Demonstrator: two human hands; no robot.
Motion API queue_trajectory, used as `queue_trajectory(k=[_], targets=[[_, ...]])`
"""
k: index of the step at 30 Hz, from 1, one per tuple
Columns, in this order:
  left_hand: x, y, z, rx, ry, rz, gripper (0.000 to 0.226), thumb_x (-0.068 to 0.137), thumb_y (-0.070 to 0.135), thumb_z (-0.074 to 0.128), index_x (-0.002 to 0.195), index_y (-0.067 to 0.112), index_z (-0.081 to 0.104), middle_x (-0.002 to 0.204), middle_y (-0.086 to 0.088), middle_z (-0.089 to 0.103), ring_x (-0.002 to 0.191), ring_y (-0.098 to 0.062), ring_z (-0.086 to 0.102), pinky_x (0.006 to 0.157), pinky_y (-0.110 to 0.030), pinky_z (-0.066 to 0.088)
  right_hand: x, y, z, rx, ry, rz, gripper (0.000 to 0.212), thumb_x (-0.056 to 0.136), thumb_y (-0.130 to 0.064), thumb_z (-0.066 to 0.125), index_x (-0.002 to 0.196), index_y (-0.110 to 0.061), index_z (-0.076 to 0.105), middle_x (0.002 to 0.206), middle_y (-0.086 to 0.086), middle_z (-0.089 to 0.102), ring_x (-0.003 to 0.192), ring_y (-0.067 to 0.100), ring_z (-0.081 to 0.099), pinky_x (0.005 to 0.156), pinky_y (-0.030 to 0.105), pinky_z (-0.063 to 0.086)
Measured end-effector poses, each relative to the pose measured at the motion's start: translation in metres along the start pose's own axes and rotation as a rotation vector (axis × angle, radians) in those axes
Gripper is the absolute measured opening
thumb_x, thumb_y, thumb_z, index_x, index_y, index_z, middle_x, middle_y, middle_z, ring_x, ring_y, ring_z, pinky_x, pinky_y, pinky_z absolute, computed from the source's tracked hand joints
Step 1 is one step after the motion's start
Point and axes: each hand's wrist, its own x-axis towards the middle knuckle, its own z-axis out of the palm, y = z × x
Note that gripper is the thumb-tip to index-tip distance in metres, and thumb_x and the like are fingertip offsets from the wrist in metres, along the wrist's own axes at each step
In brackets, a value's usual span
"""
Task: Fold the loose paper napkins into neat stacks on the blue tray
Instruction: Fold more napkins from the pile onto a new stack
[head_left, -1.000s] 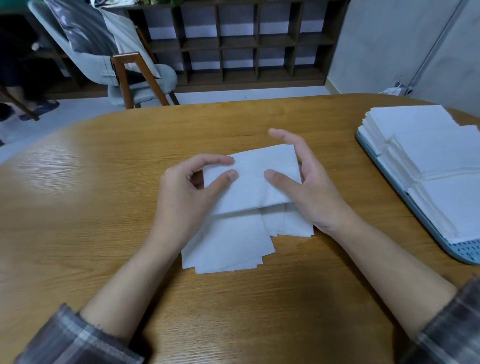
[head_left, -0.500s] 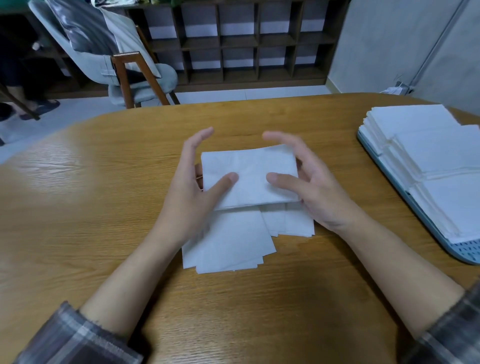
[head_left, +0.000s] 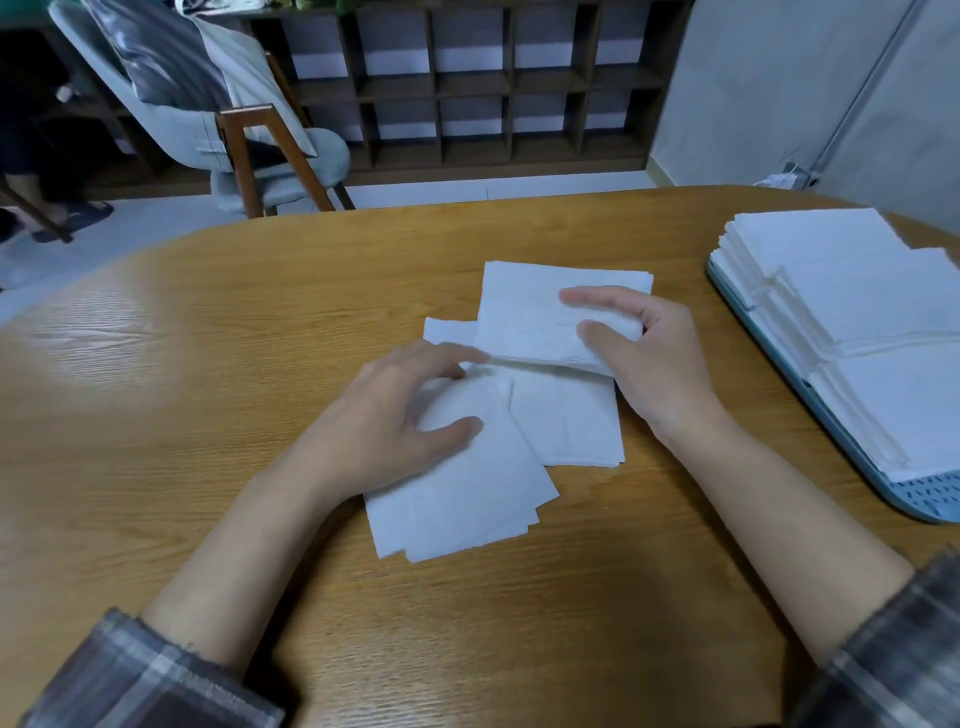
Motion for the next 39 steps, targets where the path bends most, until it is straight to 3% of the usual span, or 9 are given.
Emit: queue_trajectory(k=[3,9,15,17,22,28,31,34,39], targets=[[0.000,-0.003,0.000,0.054,0.004,-0.027,0.044,0.087,0.052,0.078,0.129,0.045,0.067,0.111,0.019,0.058,0.108,0.007,0.054,0.093,-0.018,0.041,0.000,0.000,0.000,-0.003,-0.005,-0.011,0.036,0.098,0.001,0.063,0.114,-0.026,0.080,0.118,-0.025,0.074,0.119,-0.016,0.058,0.100,0.001,0.039],[-0.001,-0.001,0.001,0.117,0.084,-0.089,0.043,0.074,0.077,0.064,0.091,0.038,0.066,0.085,0.014,0.058,0.082,-0.002,0.057,0.076,-0.041,0.054,0.000,0.001,0.001,-0.024,0.002,-0.024,0.037,0.097,0.001,0.062,0.114,-0.026,0.080,0.117,-0.026,0.074,0.118,-0.016,0.058,0.103,0.004,0.040],[-0.001,0.002,0.001,0.029,0.066,-0.018,0.018,0.086,0.049,0.082,0.095,0.038,0.071,0.118,0.022,0.057,0.117,0.004,0.052,0.098,-0.031,0.042,0.000,0.002,0.002,-0.029,-0.003,-0.038,0.036,0.097,0.002,0.062,0.114,-0.024,0.081,0.116,-0.025,0.074,0.116,-0.018,0.058,0.100,0.002,0.039],[-0.001,0.003,0.001,0.015,0.034,0.000,0.023,0.089,0.044,0.081,0.110,0.039,0.072,0.121,0.023,0.061,0.121,0.006,0.052,0.100,-0.028,0.040,0.000,0.002,0.003,-0.031,-0.009,-0.041,0.036,0.097,0.001,0.062,0.114,-0.024,0.081,0.117,-0.025,0.074,0.117,-0.017,0.059,0.100,0.002,0.039],[-0.001,0.004,0.001,0.022,0.005,-0.016,0.027,0.089,0.044,0.081,0.115,0.035,0.077,0.097,0.015,0.063,0.097,0.000,0.060,0.091,-0.028,0.044,-0.001,0.003,0.005,-0.029,-0.026,-0.044,0.035,0.097,0.002,0.062,0.114,-0.023,0.081,0.116,-0.025,0.074,0.116,-0.017,0.059,0.100,0.003,0.040],[-0.005,0.013,-0.002,-0.037,-0.071,-0.067,0.015,0.087,0.041,0.083,0.098,0.035,0.074,0.075,0.010,0.056,0.061,-0.004,0.052,0.052,-0.015,0.041,-0.002,0.002,0.007,-0.014,-0.051,-0.063,0.036,0.096,0.003,0.062,0.114,-0.022,0.081,0.117,-0.022,0.076,0.118,-0.013,0.061,0.103,0.008,0.043],[-0.003,0.010,-0.001,-0.021,-0.034,-0.011,0.017,0.085,0.040,0.085,0.098,0.036,0.076,0.090,0.011,0.062,0.083,-0.010,0.059,0.070,-0.025,0.046,-0.003,0.001,0.007,0.013,-0.076,-0.058,0.035,0.097,0.003,0.062,0.115,-0.021,0.080,0.117,-0.023,0.076,0.118,-0.013,0.061,0.102,0.008,0.043],[-0.003,0.009,-0.002,-0.077,-0.010,0.029,0.015,0.085,0.031,0.088,0.095,0.032,0.077,0.103,0.014,0.064,0.097,-0.008,0.061,0.081,-0.019,0.044,-0.003,0.001,0.006,0.047,-0.090,-0.060,0.033,0.098,0.001,0.063,0.116,-0.021,0.080,0.118,-0.022,0.076,0.119,-0.011,0.062,0.100,0.008,0.045],[-0.001,0.011,-0.002,-0.318,0.024,0.004,0.010,0.088,0.017,0.085,0.092,0.020,0.076,0.097,0.006,0.077,0.093,-0.010,0.071,0.083,-0.027,0.052,-0.002,-0.003,0.003,0.136,-0.115,-0.065,0.021,0.104,-0.029,0.063,0.114,-0.021,0.080,0.121,-0.015,0.077,0.121,-0.005,0.063,0.102,0.013,0.042]])
